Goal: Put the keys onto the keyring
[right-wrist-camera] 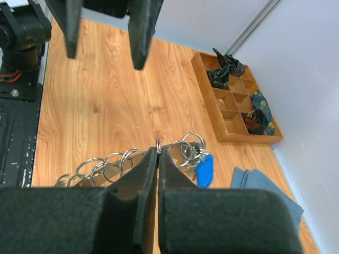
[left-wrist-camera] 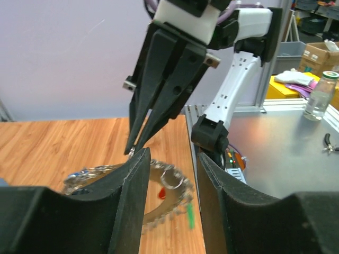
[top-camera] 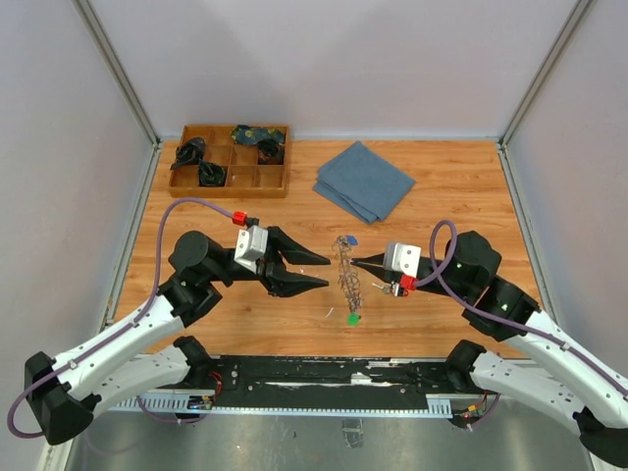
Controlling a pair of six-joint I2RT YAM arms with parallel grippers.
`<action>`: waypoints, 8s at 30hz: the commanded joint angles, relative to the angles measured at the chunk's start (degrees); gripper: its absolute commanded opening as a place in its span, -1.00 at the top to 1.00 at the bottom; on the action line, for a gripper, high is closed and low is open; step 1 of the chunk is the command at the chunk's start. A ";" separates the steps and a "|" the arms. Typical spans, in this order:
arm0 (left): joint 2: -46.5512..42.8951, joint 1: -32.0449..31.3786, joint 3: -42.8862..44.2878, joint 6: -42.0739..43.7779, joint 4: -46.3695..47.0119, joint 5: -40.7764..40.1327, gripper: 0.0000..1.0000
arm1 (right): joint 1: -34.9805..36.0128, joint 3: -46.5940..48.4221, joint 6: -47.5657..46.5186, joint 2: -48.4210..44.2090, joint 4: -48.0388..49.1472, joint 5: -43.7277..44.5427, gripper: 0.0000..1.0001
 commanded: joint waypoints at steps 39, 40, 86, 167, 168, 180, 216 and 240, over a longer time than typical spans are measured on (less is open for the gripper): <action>3.23 -0.19 1.32 -1.46 4.72 -5.25 0.34 | 0.58 -5.25 26.40 1.45 32.77 -6.83 1.00; 3.35 -0.19 1.33 -1.50 4.81 -5.16 0.34 | 0.62 -5.30 26.45 1.38 32.87 -6.84 0.99; 6.02 -5.36 14.37 20.69 -32.29 -20.46 0.99 | 1.57 8.35 1.68 6.05 -9.18 -0.61 0.34; -9.71 -12.38 -3.71 6.22 -26.58 -39.71 0.63 | 5.45 26.96 16.29 36.13 -53.62 18.20 0.99; -9.78 -12.36 -3.72 6.22 -26.64 -39.72 0.63 | 5.40 26.54 16.49 36.55 -53.58 17.95 0.99; -10.50 -12.39 -3.47 6.10 -27.42 -40.40 0.63 | 5.39 20.80 18.39 37.50 -48.79 16.94 0.99; -7.83 -12.32 -7.27 1.62 -18.39 -32.27 0.60 | 5.21 -10.44 31.18 -1.03 17.62 6.50 0.99; -12.44 -12.37 -9.58 0.13 -16.21 -45.55 0.44 | 5.25 4.12 18.53 5.99 -8.25 10.57 0.99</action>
